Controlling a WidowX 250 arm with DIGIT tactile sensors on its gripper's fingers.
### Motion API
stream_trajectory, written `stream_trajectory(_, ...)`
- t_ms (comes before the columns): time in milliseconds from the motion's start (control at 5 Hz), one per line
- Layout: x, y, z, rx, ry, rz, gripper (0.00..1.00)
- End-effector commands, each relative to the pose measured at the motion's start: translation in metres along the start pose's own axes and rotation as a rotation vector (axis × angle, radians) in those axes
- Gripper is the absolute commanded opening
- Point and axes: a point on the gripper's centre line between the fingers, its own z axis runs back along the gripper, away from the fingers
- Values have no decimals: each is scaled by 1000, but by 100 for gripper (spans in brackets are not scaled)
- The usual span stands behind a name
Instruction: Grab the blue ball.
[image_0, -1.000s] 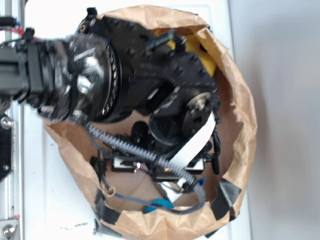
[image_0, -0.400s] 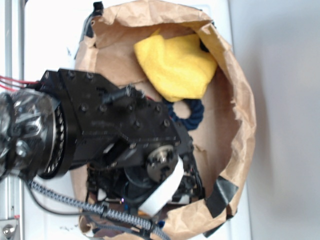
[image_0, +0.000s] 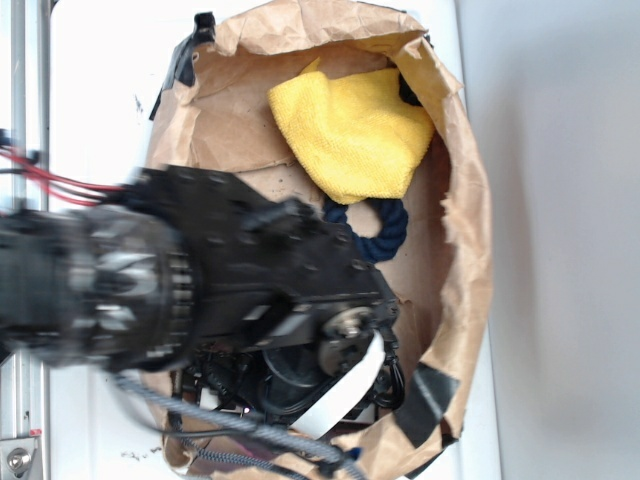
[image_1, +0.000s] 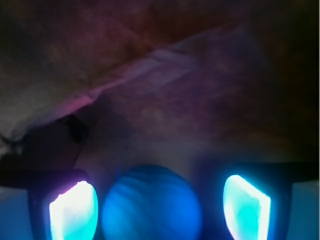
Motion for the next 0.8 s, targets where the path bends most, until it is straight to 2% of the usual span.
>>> stream_trajectory(0,-6,-10,3,-29,45,-25,0)
stream_trajectory(200,-9,-9,11,0,44,-27,0)
stream_trajectory(400,-14,-5,38,78,41,65,0)
stream_trajectory(600,-27,-5,87,222,24,274,0)
